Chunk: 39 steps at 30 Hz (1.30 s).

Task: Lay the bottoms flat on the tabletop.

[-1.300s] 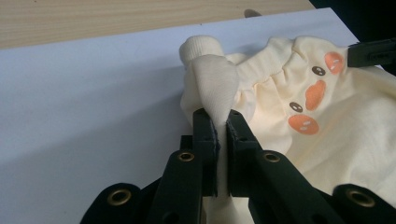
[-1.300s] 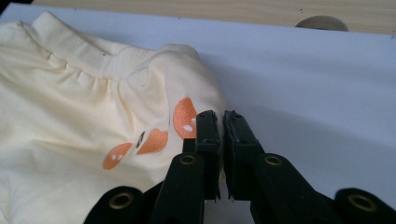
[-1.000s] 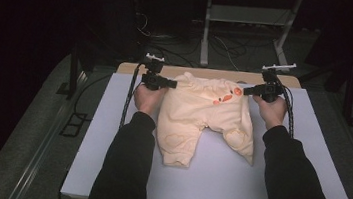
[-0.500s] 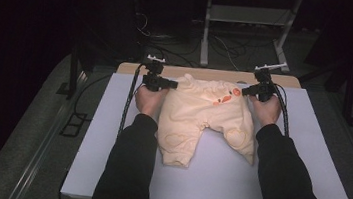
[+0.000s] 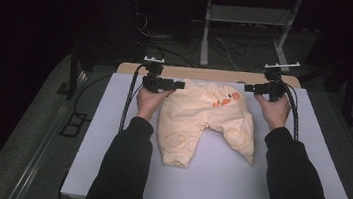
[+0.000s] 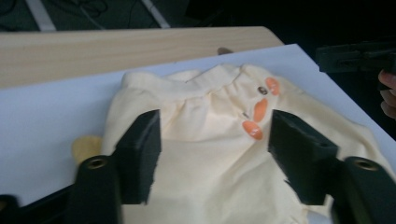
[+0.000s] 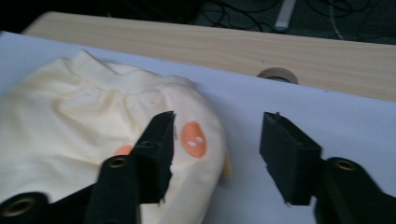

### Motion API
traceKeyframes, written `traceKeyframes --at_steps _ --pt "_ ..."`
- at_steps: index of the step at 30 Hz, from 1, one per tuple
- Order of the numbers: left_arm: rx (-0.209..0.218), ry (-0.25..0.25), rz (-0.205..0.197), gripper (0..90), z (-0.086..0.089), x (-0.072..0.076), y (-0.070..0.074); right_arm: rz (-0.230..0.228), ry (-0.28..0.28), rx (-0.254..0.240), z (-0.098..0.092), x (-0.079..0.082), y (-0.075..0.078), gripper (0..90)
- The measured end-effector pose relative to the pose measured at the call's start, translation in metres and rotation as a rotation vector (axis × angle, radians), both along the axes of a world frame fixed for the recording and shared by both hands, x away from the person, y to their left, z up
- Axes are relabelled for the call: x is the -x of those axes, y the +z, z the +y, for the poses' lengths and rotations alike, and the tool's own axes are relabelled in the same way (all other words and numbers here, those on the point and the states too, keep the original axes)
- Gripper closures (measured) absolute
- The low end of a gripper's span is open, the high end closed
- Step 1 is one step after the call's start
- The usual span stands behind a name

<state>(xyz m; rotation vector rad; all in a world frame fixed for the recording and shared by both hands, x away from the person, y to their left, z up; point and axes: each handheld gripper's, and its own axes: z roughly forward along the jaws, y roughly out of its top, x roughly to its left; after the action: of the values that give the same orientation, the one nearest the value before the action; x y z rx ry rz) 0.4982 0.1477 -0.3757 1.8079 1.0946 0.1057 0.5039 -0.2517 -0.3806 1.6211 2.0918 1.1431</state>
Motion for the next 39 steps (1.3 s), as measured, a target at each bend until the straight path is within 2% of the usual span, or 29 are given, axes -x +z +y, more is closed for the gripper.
traceKeyframes --at_steps 2,5,7,8,11,14,20,30,34,39 --pt "-0.007 0.007 -0.019 23.6 0.0 0.003 0.004 -0.008 0.022 -0.042 -0.003 0.005 0.005 34.6" --pt "-0.02 0.022 -0.046 11.4 0.001 0.008 0.011 0.009 0.054 -0.054 -0.005 0.012 0.005 17.0" --pt "-0.029 0.034 -0.069 3.0 0.003 0.013 0.014 0.018 0.082 -0.056 -0.006 0.018 0.004 12.7" --pt "-0.027 0.034 -0.075 0.3 0.005 0.015 0.015 0.016 0.097 -0.053 -0.006 0.021 0.003 11.7" --pt "-0.006 0.035 -0.083 0.0 0.01 0.022 0.015 0.003 0.13 -0.035 -0.005 0.032 0.001 1.2" --pt "-0.018 0.035 -0.079 0.0 0.014 0.027 0.013 -0.008 0.148 -0.033 -0.006 0.041 -0.001 0.0" --pt "-0.021 0.026 -0.08 0.0 0.019 0.04 0.008 0.011 0.178 -0.034 -0.006 0.059 -0.008 0.0" --pt "-0.042 0.001 -0.081 0.0 0.021 0.06 0.002 0.045 0.188 -0.052 -0.013 0.082 -0.021 0.0" --pt "-0.048 -0.009 -0.08 0.0 0.021 0.067 -0.002 0.039 0.189 -0.058 -0.017 0.091 -0.023 0.0" --pt "-0.021 -0.023 -0.078 0.0 0.02 0.076 -0.007 0.043 0.186 -0.071 -0.021 0.099 -0.028 0.0"
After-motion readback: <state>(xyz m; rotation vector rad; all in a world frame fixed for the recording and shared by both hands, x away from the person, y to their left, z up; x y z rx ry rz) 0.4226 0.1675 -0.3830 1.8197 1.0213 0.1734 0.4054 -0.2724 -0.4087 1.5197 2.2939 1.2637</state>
